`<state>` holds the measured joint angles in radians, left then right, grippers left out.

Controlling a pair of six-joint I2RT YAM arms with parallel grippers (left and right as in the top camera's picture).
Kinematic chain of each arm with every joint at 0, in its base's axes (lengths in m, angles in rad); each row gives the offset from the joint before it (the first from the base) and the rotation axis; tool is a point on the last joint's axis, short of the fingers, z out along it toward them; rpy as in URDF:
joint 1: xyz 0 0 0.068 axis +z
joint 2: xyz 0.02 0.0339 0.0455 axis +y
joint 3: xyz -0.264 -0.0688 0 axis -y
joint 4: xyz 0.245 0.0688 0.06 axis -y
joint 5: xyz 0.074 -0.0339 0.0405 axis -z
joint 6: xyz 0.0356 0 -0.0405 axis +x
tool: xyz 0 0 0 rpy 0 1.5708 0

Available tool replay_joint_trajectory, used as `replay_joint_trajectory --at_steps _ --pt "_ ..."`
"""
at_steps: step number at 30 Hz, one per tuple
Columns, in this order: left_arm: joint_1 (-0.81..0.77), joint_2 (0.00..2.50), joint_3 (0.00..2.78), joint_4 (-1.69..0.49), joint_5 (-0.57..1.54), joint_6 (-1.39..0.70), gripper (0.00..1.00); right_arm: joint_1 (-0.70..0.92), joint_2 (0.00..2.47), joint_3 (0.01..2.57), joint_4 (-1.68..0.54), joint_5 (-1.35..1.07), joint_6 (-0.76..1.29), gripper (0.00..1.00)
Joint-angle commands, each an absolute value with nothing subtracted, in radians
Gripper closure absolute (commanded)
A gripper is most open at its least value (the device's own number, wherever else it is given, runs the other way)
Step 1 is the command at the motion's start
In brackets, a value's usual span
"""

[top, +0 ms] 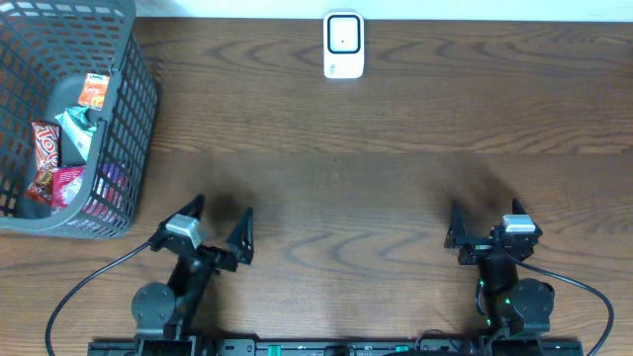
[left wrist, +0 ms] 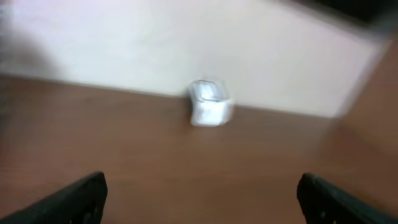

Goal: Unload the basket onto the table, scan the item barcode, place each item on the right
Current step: 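Reach left gripper into basket and grasp pink-purple wipes pack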

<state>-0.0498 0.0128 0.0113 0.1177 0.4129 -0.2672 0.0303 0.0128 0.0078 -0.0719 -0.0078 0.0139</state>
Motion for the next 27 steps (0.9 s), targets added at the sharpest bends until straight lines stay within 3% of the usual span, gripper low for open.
replay_joint_trajectory --at_steps 1,6,13,21,27 --pt "-0.054 0.010 0.004 0.178 0.675 -0.521 0.02 0.024 0.013 0.006 -0.075 -0.009 0.002 0.01" --pt "-0.054 0.010 0.004 0.315 0.773 -0.719 0.02 0.024 0.013 0.006 -0.075 -0.009 0.002 0.01" --pt "-0.054 0.010 0.032 0.656 0.811 -0.781 0.02 0.024 0.013 0.005 -0.075 -0.009 0.002 0.01" --pt "-0.054 0.060 0.166 0.676 0.625 -0.512 0.02 0.024 0.013 0.005 -0.075 -0.009 0.002 0.01" --pt "-0.054 0.260 0.348 0.675 0.529 -0.297 0.02 0.024 0.013 0.005 -0.075 -0.009 0.002 0.01"
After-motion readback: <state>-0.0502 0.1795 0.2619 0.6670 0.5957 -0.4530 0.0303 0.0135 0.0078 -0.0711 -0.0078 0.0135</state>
